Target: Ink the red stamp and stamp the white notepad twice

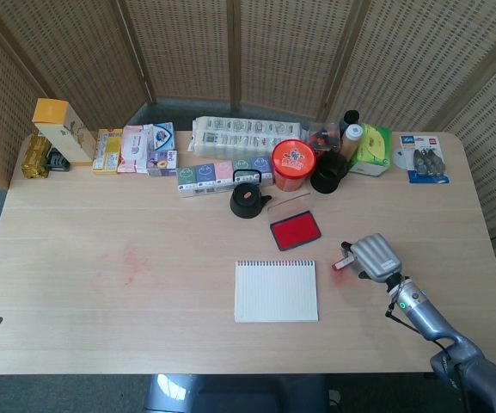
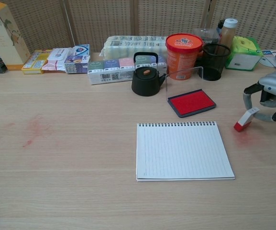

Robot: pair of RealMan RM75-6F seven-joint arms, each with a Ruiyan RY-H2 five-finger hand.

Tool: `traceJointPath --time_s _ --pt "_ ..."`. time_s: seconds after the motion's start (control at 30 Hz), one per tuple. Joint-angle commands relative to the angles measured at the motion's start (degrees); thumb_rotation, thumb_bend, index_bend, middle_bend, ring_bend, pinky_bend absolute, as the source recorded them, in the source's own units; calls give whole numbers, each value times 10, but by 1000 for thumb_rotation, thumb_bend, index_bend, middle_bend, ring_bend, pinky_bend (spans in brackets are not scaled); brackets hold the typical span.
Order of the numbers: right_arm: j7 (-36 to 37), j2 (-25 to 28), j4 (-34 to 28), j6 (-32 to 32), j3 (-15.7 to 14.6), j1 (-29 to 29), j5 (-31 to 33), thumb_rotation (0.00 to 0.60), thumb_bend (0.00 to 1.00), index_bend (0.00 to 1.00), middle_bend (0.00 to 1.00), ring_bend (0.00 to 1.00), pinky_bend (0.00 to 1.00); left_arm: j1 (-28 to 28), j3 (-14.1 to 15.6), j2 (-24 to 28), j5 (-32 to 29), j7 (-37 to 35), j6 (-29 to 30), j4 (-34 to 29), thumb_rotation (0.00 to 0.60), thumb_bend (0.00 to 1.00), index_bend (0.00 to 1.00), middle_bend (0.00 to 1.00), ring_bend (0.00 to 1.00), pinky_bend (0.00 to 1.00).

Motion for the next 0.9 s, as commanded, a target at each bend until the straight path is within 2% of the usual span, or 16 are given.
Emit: traceJointPath --time_s 0.03,0.27,0.47,0.67,0.77,0.9 --pt "-4 7 -15 6 4 0 3 600 442 608 1000 1000 1000 0 0 0 0 0 -1 0 600 0 0 0 0 9" --pt "-33 42 -92 12 21 12 11 600 451 618 1000 1000 1000 -1 0 1 0 -5 -3 1 600 0 0 0 0 9" --pt "-103 77 -205 -10 61 37 41 600 456 627 1000 1000 1000 -2 1 3 3 -11 -4 1 600 0 0 0 0 9" --pt "-191 84 -297 -74 121 72 124 600 467 628 1000 1000 1000 -2 4 5 7 -18 -4 1 600 0 0 0 0 9" --pt "-240 71 -316 -97 149 91 171 600 477 628 1000 1000 1000 -2 4 6 8 -22 -5 2 600 0 0 0 0 9" --pt "-290 44 -310 -120 171 114 221 600 482 629 1000 1000 1000 -4 5 6 8 -25 -9 4 600 0 0 0 0 9"
